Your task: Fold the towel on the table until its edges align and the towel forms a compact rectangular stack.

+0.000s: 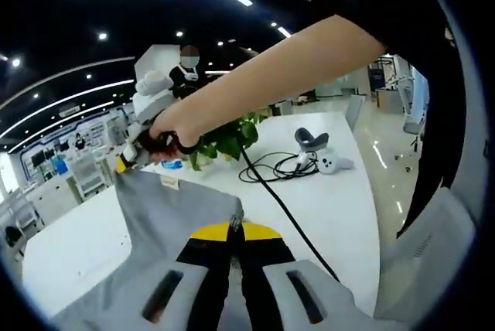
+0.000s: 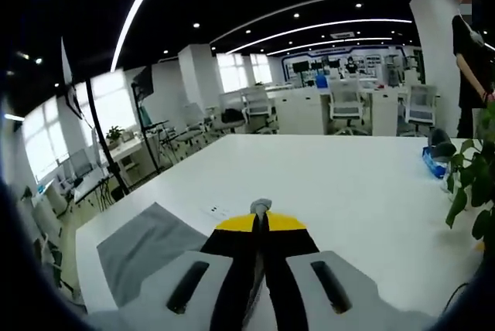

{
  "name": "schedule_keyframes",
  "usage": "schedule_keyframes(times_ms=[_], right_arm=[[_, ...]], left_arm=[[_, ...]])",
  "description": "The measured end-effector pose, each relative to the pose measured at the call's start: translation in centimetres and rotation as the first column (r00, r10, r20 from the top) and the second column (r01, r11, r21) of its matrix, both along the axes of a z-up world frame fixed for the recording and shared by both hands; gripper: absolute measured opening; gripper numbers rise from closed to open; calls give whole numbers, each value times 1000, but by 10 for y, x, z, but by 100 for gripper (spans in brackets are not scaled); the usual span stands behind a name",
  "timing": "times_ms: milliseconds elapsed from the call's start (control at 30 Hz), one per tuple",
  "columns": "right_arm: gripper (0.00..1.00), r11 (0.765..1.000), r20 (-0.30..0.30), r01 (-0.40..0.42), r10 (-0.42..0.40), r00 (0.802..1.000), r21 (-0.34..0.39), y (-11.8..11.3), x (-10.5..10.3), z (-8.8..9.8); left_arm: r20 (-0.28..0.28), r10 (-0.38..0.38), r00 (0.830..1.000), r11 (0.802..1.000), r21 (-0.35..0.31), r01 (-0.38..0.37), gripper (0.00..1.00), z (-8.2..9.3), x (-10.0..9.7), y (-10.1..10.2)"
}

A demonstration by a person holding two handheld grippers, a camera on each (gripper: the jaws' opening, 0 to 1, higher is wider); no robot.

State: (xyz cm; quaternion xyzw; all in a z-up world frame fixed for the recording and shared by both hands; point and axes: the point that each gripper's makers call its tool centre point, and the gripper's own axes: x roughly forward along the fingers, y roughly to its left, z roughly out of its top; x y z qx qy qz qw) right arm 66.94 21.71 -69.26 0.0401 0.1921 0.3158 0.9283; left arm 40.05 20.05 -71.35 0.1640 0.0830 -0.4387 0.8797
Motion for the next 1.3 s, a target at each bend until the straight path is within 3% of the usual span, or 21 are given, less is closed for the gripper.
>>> schedule_keyframes(times_ms=[367,567,967,1300], right_arm=[[0,1000,-1,-18,18,1000,9,32,-2,11],[0,999,2,-20,19,1000,30,49,-2,16],[0,998,1,-44,44,999,45,85,-7,24],[0,996,8,-67,67,998,51,111,-12,31]], left_arm=[[1,74,997,997,-23,-74,3,10,-2,44],[18,110,994,993,-43,-109,3,23,-2,66],[18,176,984,983,-55,-174,3,28,-7,109],[23,206,978,977,-61,-205,3,33,-10,131]])
